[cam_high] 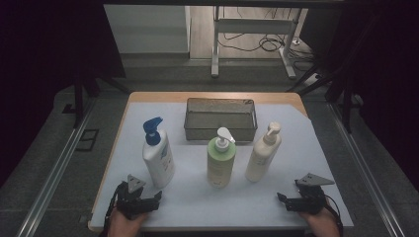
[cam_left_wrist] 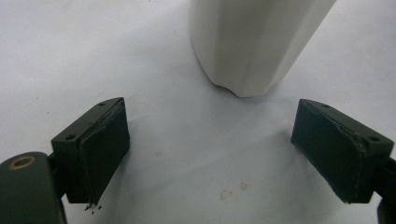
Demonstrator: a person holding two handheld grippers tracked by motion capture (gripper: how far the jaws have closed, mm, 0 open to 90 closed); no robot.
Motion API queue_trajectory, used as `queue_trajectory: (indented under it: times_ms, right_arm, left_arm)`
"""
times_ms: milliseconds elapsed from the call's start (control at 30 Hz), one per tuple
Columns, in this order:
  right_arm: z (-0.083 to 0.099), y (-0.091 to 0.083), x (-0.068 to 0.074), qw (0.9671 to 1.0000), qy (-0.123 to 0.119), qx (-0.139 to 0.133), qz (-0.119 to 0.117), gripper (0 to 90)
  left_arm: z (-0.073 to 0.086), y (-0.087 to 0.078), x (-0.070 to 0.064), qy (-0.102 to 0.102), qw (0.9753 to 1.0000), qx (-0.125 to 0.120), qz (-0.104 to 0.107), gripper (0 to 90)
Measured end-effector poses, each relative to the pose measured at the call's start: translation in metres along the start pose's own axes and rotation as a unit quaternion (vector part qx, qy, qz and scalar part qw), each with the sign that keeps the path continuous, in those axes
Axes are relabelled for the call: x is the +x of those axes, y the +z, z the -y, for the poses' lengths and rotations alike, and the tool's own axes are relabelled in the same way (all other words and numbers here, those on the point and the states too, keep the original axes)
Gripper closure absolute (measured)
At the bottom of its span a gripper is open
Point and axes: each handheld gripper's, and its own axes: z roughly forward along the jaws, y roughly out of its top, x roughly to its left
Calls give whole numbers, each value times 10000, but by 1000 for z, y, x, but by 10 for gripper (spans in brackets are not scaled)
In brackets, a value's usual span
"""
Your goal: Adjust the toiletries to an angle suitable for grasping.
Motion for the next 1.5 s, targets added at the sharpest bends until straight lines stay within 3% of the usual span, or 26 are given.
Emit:
queue_trajectory:
  times_ms: [1167, 1500]
  right_arm:
    - [-4, -2, 0, 9999, 22, 142, -20, 138]
    - [-15, -10, 1, 9994, 115, 25, -328, 137]
  left_arm:
    - [0, 0, 0, 4, 10000, 5, -1, 113]
    - [0, 0, 0, 3, 10000, 5, -4, 113]
